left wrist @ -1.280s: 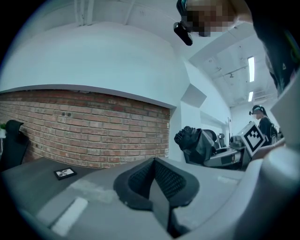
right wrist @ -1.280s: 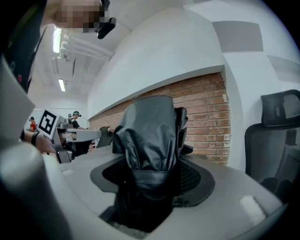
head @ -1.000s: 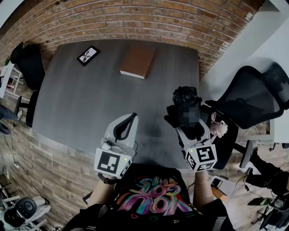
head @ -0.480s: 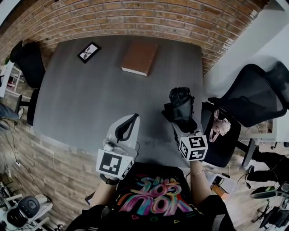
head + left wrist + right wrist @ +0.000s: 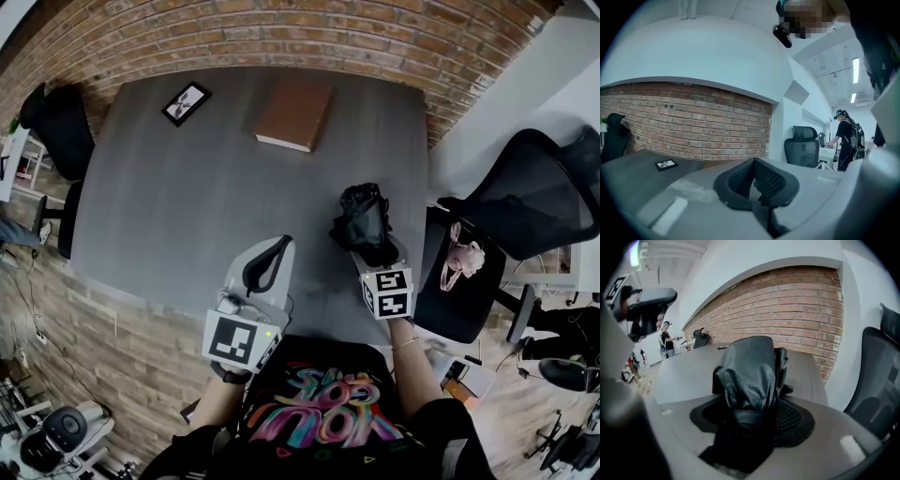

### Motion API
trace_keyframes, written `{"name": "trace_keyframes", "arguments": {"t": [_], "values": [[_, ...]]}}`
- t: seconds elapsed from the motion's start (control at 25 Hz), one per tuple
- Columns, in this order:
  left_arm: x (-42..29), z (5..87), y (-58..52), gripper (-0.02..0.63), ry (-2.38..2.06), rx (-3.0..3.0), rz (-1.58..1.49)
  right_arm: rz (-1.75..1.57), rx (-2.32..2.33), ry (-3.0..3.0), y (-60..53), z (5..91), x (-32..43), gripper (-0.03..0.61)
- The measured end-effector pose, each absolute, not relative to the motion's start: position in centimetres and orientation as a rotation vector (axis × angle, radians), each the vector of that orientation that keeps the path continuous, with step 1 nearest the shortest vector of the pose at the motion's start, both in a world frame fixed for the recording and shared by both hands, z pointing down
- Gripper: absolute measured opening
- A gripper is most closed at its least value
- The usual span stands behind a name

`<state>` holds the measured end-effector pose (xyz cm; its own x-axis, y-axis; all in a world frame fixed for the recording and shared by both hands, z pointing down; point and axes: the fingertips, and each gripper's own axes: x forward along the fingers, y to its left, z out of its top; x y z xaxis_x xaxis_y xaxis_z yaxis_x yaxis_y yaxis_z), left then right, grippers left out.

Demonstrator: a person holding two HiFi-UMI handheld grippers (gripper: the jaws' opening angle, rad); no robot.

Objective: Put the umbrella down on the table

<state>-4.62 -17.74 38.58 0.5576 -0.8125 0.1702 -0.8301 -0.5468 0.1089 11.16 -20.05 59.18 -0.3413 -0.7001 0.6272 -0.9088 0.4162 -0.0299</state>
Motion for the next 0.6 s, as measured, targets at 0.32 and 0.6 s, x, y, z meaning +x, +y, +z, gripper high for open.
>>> {"name": "trace_keyframes", "arguments": {"t": [0.32,0.6], "values": [[-4.7,39.0,-17.8,-0.002,-1.374,2.631,0.138,0.455,1.211,-2.059,-19.8,62.3,10.3,0.287],[-5.2,39.0,-17.9,-0.002,-1.376,2.627,0.132,0.386,1.115,-1.99,-19.8,64.1,9.4,0.298]]}}
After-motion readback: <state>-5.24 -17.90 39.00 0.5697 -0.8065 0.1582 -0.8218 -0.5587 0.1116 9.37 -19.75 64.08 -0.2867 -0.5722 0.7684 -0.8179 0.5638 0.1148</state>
